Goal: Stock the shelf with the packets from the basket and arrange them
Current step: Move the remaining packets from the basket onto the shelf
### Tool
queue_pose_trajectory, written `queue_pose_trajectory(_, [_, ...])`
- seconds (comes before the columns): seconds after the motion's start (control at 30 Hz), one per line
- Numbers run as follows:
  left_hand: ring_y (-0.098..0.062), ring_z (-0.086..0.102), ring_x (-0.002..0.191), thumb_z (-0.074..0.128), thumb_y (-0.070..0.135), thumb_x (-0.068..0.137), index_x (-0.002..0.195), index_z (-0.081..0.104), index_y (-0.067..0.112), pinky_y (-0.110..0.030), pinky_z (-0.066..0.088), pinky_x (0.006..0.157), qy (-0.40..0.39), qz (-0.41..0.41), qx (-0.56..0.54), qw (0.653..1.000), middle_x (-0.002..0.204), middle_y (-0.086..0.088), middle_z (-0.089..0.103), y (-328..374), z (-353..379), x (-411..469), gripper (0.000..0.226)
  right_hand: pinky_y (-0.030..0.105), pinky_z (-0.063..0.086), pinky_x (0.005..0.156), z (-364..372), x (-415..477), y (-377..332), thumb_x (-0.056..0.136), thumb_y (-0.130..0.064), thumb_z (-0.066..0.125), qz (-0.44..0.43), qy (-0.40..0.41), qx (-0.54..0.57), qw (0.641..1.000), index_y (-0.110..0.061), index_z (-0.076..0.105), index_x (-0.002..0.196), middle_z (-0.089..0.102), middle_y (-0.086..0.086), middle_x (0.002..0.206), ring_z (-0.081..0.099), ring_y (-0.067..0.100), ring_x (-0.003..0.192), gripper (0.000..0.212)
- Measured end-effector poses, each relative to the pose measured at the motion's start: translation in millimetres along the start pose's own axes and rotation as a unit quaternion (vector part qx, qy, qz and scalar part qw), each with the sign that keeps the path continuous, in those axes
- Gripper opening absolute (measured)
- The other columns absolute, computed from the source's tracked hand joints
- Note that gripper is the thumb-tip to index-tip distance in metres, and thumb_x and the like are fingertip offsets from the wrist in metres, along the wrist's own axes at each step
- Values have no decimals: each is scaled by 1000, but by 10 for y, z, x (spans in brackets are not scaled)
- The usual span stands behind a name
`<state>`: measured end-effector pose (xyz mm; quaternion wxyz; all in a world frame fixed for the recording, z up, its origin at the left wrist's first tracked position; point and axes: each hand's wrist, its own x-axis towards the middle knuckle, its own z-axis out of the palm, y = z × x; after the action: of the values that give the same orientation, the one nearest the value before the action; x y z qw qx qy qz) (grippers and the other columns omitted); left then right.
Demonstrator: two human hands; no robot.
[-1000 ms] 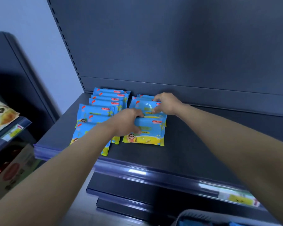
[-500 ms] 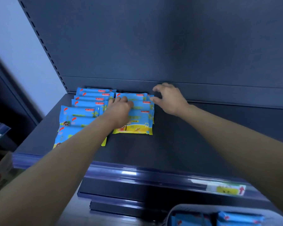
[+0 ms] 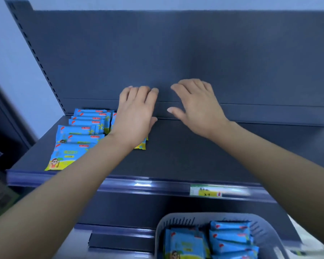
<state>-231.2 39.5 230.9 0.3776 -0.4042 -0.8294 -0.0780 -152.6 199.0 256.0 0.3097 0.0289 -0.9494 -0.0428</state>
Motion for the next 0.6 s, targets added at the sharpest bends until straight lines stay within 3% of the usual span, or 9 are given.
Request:
queue_pose_trajectory(0.17, [-27, 39, 103, 83, 19, 60, 122, 50, 0, -39, 22, 99, 71, 6, -21, 997, 114, -17, 55, 515, -599, 83, 73, 45, 40, 93, -697, -329, 156, 76, -30, 71, -2, 89, -16, 996, -3, 56, 117, 57, 13, 118, 53, 36, 109, 51])
queue_pose_trajectory(0.33, [-32, 41, 107, 82, 20, 63, 124, 48, -2, -39, 26, 97, 97, 4, -30, 995, 118, -19, 54, 1059, -999, 8, 73, 47, 43, 88, -1182, -772, 332, 72, -25, 74, -23, 129, -29, 991, -2, 56, 118, 57, 15, 119, 53, 37, 108, 54])
queue_pose_trajectory(0.47, [-37, 48, 108, 80, 26, 66, 125, 48, 0, -39, 27, 97, 70, -16, -52, 996, 119, -19, 53, 1464, -1059, -243, 71, 47, 42, 90, -1254, -1236, 414, 72, -23, 74, -23, 113, -18, 993, -2, 55, 119, 56, 16, 122, 52, 38, 110, 55])
queue_pose_trajectory(0.6, [-41, 52, 105, 81, 28, 65, 124, 49, -1, -40, 28, 94, -14, -44, -73, 996, 119, -20, 53, 1866, -844, -674, 73, 47, 43, 88, -955, -1853, 441, 69, -20, 78, -18, 36, -2, 999, -1, 57, 119, 57, 18, 121, 54, 40, 109, 57])
